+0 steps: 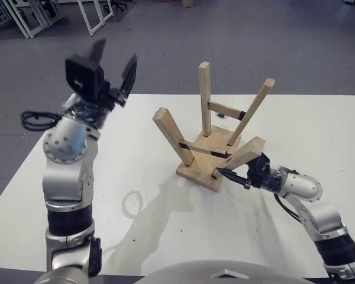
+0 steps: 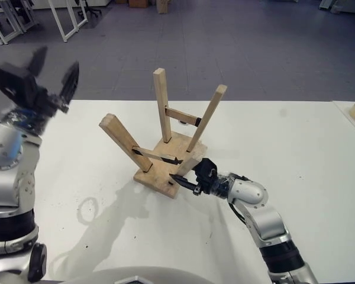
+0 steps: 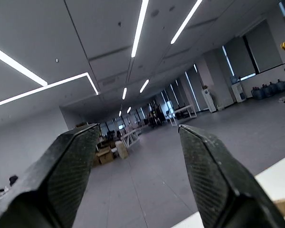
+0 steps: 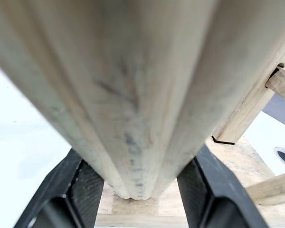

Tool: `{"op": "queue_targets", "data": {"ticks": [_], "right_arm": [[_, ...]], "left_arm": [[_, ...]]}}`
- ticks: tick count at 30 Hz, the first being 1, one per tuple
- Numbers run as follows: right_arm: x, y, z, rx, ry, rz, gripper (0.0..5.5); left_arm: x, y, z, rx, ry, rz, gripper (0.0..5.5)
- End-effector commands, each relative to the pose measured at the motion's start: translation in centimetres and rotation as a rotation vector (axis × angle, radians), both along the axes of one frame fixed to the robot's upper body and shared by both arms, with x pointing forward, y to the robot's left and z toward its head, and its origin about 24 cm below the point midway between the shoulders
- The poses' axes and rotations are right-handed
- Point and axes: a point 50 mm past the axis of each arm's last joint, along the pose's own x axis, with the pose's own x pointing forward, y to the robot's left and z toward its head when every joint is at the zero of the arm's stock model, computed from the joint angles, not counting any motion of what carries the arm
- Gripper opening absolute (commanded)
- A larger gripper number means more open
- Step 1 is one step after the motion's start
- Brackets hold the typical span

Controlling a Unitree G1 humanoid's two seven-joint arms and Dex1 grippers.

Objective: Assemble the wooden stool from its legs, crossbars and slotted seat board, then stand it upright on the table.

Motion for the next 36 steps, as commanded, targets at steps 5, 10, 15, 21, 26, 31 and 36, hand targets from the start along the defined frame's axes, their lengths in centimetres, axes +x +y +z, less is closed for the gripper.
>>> {"op": "queue_targets", "data": {"ticks": [5, 10, 15, 21, 26, 31, 36], "right_arm": [[1.0, 0.1, -1.9, -0.110, 0.092, -0.078, 2.02], [1.8, 0.1, -1.5, -0.080, 0.117, -0.068, 2.02], [2.6, 0.5, -1.1, -0.082, 0.123, -0.056, 2.02], [2.6, 1.0, -1.1, -0.096, 0.111, -0.046, 2.02], [2.5, 0.9, -1.2, -0.109, 0.108, -0.045, 2.02], [2.7, 1.5, -0.7, -0.165, 0.078, -0.025, 2.02], [3.1, 1.9, -0.9, -0.302, 0.108, -0.023, 2.02]], "left_arm": [[-1.2, -7.6, -1.9, 0.366, 0.115, -0.342, 3.06], [0.2, -8.7, -4.9, 0.420, 0.195, -0.343, 3.06], [0.6, -9.6, -6.2, 0.428, 0.226, -0.363, 3.06], [0.2, -10.4, -8.8, 0.490, 0.314, -0.391, 3.06], [0.2, -10.0, -12.4, 0.594, 0.432, -0.361, 3.06], [-0.9, -10.0, -15.9, 0.768, 0.602, -0.350, 3.06], [-1.7, -9.7, -17.1, 0.882, 0.669, -0.327, 3.06]]}}
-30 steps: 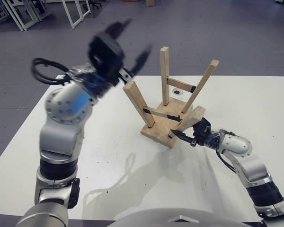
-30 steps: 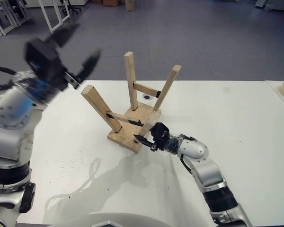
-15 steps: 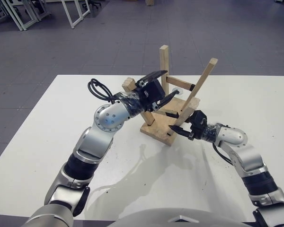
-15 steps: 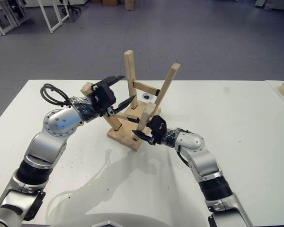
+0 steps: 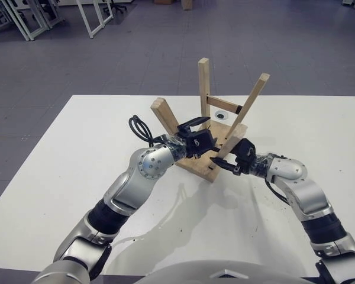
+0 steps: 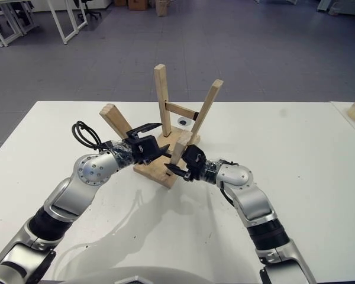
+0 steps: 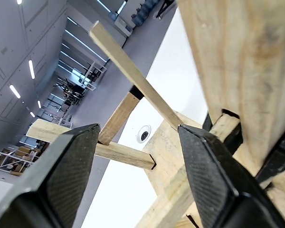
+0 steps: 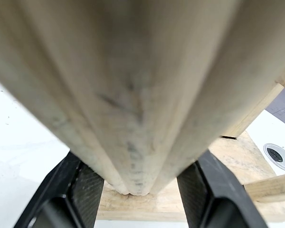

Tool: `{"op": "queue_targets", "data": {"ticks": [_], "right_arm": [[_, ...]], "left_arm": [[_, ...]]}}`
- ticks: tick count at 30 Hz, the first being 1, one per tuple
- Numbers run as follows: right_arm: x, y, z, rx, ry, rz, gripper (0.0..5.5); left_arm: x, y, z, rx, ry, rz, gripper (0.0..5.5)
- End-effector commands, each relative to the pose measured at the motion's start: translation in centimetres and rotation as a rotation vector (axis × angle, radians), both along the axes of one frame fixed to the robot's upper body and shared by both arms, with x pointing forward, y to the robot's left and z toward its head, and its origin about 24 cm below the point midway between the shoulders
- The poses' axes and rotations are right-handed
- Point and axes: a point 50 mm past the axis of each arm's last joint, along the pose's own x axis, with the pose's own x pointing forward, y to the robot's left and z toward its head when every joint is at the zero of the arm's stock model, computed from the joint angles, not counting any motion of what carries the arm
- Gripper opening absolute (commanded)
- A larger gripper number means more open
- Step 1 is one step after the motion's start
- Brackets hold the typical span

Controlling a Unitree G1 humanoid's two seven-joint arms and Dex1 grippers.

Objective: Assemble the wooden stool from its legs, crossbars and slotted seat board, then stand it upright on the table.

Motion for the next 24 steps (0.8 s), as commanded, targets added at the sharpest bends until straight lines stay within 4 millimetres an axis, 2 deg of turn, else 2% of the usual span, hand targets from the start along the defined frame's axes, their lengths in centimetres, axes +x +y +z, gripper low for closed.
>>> {"op": "queue_targets", "data": {"ticks": [1, 4, 9, 11, 13, 15, 18, 22, 24], "right_arm": [[0.2, 0.0, -1.6, -0.203, 0.080, -0.013, 2.02], [0.3, 0.1, -2.1, -0.309, 0.092, 0.003, 2.02], [-0.1, -1.5, -6.3, -0.493, 0.168, -0.046, 2.02], [-0.7, -2.1, -7.3, -0.507, 0.193, -0.064, 2.02], [-0.8, -2.2, -7.3, -0.474, 0.206, -0.084, 2.03], [-0.3, -2.0, -6.5, -0.414, 0.200, -0.101, 2.03], [0.9, -1.9, -4.6, -0.349, 0.151, -0.147, 2.04], [1.7, -1.5, -3.1, -0.264, 0.096, -0.219, 2.04], [1.3, -0.9, -2.1, -0.178, 0.091, -0.230, 2.04]], "left_arm": [[-1.5, 1.7, -6.0, 0.233, 0.289, 0.039, 3.06], [-1.9, 2.2, -6.6, 0.273, 0.328, 0.047, 3.06], [-2.4, 2.4, -7.3, 0.279, 0.369, 0.064, 3.06], [-2.5, 2.5, -7.4, 0.256, 0.376, 0.076, 3.06], [-1.8, 2.5, -6.7, 0.196, 0.325, 0.118, 3.06], [-0.3, 2.2, -4.3, 0.078, 0.180, 0.147, 3.06], [1.5, 1.7, 1.6, -0.224, -0.150, 0.175, 3.06], [0.5, 2.7, 6.8, -0.466, -0.510, 0.176, 3.06], [0.0, 3.6, 7.9, -0.523, -0.614, 0.213, 3.06]]}}
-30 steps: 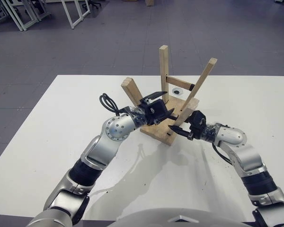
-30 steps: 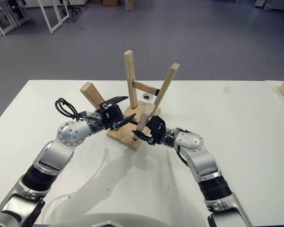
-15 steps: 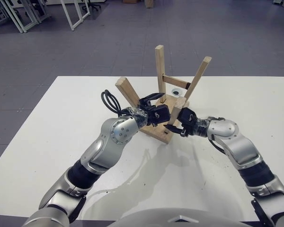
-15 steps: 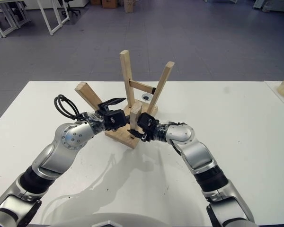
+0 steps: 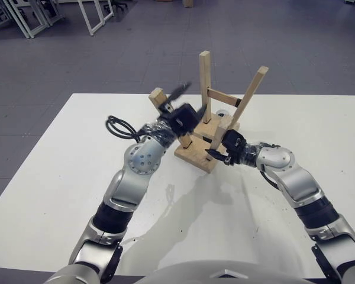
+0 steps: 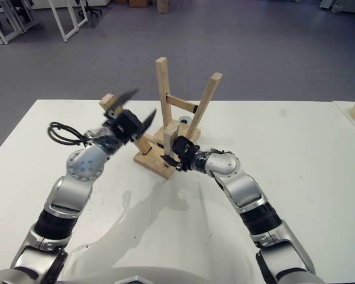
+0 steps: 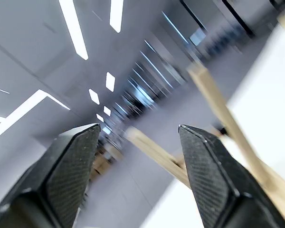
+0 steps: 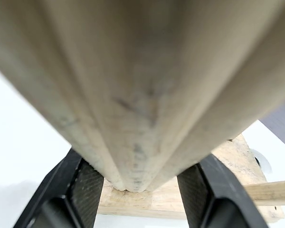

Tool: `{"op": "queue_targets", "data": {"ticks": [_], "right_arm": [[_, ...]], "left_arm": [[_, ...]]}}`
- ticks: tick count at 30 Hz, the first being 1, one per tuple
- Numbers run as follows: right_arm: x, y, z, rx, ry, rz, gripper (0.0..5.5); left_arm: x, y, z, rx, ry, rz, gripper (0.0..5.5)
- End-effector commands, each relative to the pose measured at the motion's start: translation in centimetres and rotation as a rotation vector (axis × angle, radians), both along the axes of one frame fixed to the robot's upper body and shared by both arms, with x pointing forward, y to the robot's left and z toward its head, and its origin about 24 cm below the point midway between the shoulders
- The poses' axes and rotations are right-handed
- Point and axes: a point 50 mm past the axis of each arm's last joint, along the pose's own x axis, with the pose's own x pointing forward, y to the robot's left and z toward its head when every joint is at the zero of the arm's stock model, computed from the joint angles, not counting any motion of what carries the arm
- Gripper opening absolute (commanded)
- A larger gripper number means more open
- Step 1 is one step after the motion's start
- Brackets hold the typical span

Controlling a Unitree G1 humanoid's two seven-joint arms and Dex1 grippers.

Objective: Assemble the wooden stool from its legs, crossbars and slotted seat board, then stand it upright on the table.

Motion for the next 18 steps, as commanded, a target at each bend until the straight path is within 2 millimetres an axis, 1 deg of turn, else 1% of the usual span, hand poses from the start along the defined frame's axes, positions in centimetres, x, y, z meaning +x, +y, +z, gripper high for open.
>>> {"op": "queue_targets", "data": {"ticks": [1, 2, 3, 6, 8, 10, 12, 14, 15, 16, 18], "right_arm": [[-1.2, -1.4, -1.8, -0.027, 0.118, -0.117, 2.04], [-1.4, -1.3, -1.1, 0.001, 0.112, -0.117, 2.04], [-1.6, -1.0, -0.4, 0.022, 0.101, -0.113, 2.41], [-2.3, -0.7, 1.1, 0.039, 0.093, -0.102, 2.98], [-3.1, -1.2, 1.5, 0.000, 0.102, -0.087, 3.38], [-3.5, -2.7, 1.6, -0.082, 0.103, -0.098, 3.41], [-3.1, -4.8, 1.5, -0.179, 0.099, -0.138, 3.41], [-1.7, -6.5, 1.7, -0.216, 0.062, -0.209, 3.41], [-0.9, -6.9, 1.9, -0.211, 0.040, -0.241, 3.41], [-0.4, -7.0, 2.0, -0.195, 0.023, -0.261, 3.41], [0.6, -5.9, 2.0, -0.127, 0.005, -0.238, 3.41]], "left_arm": [[-0.7, 1.4, 2.0, -0.082, -0.169, 0.074, 3.06], [-0.7, 1.6, 2.0, -0.084, -0.173, 0.085, 3.06], [-0.6, 1.8, 1.7, -0.078, -0.164, 0.095, 3.06], [-0.4, 2.2, 0.6, -0.066, -0.125, 0.113, 3.06], [-0.4, 2.3, 0.1, -0.061, -0.108, 0.119, 3.06], [-0.4, 2.8, -0.1, -0.059, -0.111, 0.140, 3.06], [-0.4, 3.4, -0.2, -0.054, -0.118, 0.168, 3.06], [-0.5, 4.2, -0.1, -0.065, -0.135, 0.209, 3.06], [-0.4, 4.4, 0.0, -0.078, -0.139, 0.225, 3.06], [-0.4, 4.6, 0.0, -0.087, -0.141, 0.234, 3.06], [-0.5, 4.8, 0.1, -0.099, -0.147, 0.248, 3.06]]}}
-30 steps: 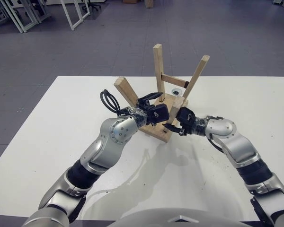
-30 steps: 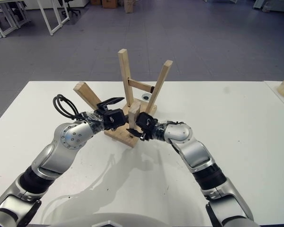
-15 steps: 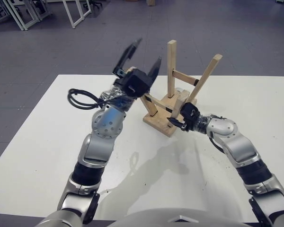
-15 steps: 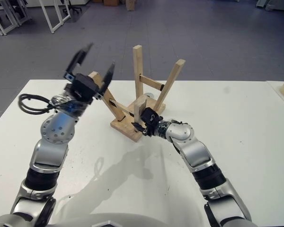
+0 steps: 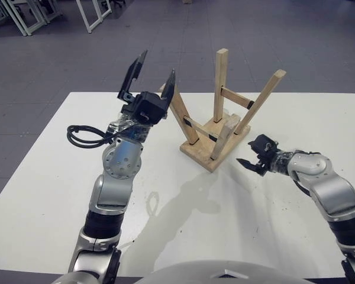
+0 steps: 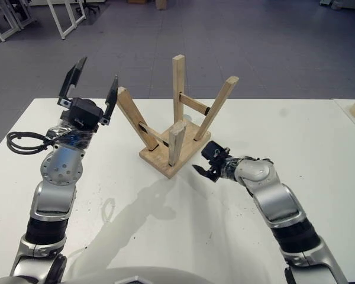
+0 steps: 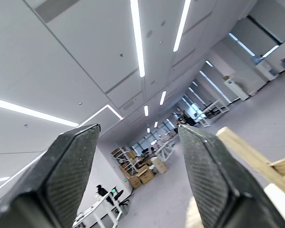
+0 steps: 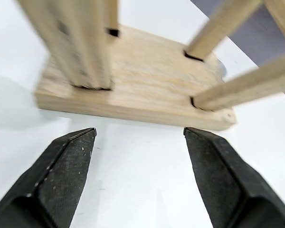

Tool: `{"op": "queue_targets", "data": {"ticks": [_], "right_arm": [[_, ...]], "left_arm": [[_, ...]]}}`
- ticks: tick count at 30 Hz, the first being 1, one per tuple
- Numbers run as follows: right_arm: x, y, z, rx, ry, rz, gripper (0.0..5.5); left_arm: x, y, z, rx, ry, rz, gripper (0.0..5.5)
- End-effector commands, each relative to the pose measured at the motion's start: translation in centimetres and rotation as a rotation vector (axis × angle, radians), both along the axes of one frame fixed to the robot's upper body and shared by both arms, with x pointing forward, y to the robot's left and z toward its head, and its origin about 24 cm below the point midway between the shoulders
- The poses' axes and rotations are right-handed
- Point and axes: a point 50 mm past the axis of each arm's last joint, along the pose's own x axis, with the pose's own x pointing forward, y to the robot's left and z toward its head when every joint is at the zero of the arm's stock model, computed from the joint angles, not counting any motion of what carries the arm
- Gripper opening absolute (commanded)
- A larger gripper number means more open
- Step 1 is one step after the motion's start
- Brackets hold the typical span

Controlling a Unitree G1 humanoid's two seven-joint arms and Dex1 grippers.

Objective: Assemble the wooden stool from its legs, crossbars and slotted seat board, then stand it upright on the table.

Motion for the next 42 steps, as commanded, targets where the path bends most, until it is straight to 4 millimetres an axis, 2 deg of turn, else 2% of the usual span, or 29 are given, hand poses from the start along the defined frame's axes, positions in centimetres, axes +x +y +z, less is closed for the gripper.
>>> {"op": "queue_targets", "data": {"ticks": [1, 5, 7, 10, 15, 17, 19, 22, 25, 28, 33, 42], "right_arm": [[2.2, 1.9, 0.6, 0.105, -0.080, 0.034, 3.41], [2.6, 5.1, 0.5, 0.191, -0.083, 0.139, 3.41], [1.7, 6.6, 1.3, 0.252, -0.090, 0.206, 3.41], [-0.9, 9.2, 3.0, 0.345, -0.087, 0.348, 3.41], [-2.7, 10.4, 3.8, 0.396, -0.057, 0.420, 3.41], [-2.8, 9.9, 3.8, 0.384, -0.043, 0.422, 3.41], [-3.0, 8.8, 4.0, 0.384, -0.019, 0.423, 3.41], [-3.5, 5.2, 3.5, 0.392, 0.076, 0.404, 3.41], [-3.2, 0.9, 2.5, 0.348, 0.154, 0.339, 3.41], [-2.3, -2.3, 1.8, 0.288, 0.170, 0.253, 3.41], [-1.2, -3.6, 1.1, 0.274, 0.164, 0.212, 3.41], [-1.1, -3.3, 0.1, 0.267, 0.176, 0.230, 3.41]], "left_arm": [[-0.1, 0.6, -0.1, -0.021, -0.002, 0.038, 3.06], [-0.4, 0.9, -0.4, -0.039, 0.021, 0.019, 3.06], [-0.2, 1.0, -0.2, -0.039, 0.025, 0.003, 3.06], [0.1, 1.4, -0.3, -0.036, 0.049, -0.011, 3.06], [1.1, 3.7, 0.3, -0.054, 0.069, 0.004, 3.06], [1.5, 5.6, 1.3, -0.091, 0.069, 0.019, 3.06], [1.8, 6.8, 1.8, -0.177, 0.129, -0.054, 3.06], [1.6, 7.4, 0.3, -0.299, 0.373, -0.318, 3.06], [-0.2, 7.3, -1.9, -0.306, 0.628, -0.575, 3.06], [-1.5, 7.2, -2.6, -0.283, 0.771, -0.728, 3.06], [-1.3, 6.3, -2.8, -0.240, 0.842, -0.828, 3.06], [1.2, 4.1, -4.0, -0.198, 0.898, -0.922, 3.06]]}}
